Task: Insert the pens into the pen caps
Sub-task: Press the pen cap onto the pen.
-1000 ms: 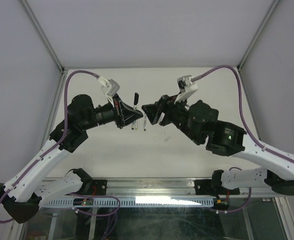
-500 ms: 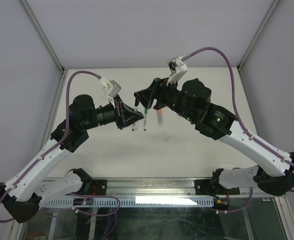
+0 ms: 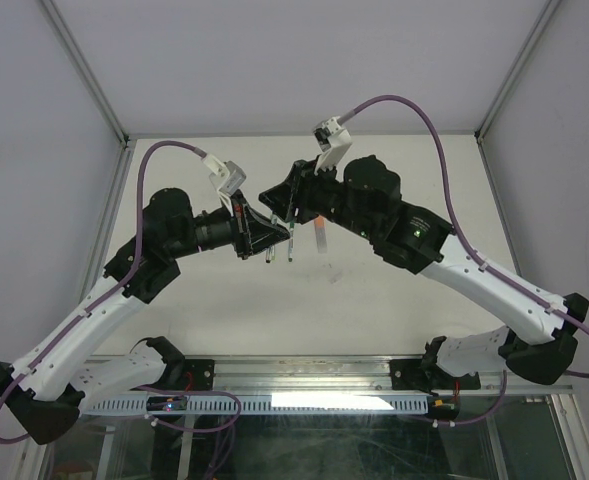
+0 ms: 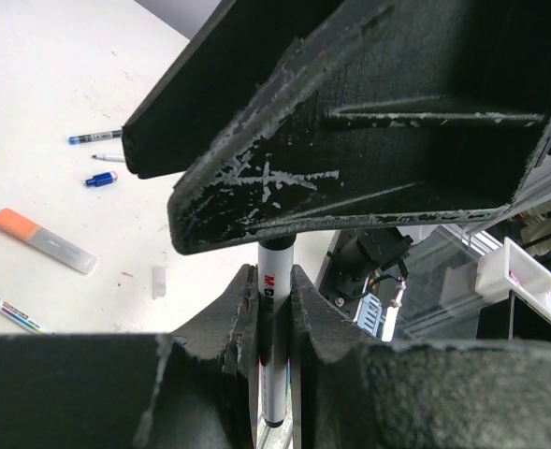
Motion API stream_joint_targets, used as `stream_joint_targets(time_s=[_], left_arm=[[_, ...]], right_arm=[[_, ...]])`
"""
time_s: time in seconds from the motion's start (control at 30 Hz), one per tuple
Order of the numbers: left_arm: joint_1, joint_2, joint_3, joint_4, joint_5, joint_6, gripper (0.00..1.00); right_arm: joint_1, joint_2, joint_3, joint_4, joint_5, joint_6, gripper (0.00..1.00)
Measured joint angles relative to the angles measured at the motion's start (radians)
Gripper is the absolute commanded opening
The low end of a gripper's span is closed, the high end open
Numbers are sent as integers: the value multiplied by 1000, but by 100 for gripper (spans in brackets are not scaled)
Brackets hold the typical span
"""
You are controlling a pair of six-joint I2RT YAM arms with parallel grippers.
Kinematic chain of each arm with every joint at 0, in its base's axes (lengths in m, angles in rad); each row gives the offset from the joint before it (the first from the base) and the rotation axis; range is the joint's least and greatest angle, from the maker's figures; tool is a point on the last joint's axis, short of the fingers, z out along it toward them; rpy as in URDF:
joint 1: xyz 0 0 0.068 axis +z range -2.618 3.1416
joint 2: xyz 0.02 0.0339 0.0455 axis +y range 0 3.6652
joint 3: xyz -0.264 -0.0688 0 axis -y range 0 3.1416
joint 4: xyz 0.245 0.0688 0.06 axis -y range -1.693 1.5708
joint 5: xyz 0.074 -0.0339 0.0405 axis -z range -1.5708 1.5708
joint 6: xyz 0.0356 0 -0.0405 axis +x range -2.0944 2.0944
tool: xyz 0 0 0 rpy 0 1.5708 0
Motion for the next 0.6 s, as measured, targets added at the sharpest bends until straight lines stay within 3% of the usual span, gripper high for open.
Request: stream_joint_targets(time_s=[0.5, 0.6], left_arm=[[0, 6, -8, 4, 2, 0, 0], [0, 6, -8, 5, 0, 0, 0]], right_arm=[[-10, 17, 22, 0, -25, 4, 31], [-10, 17, 21, 0, -25, 8, 23]])
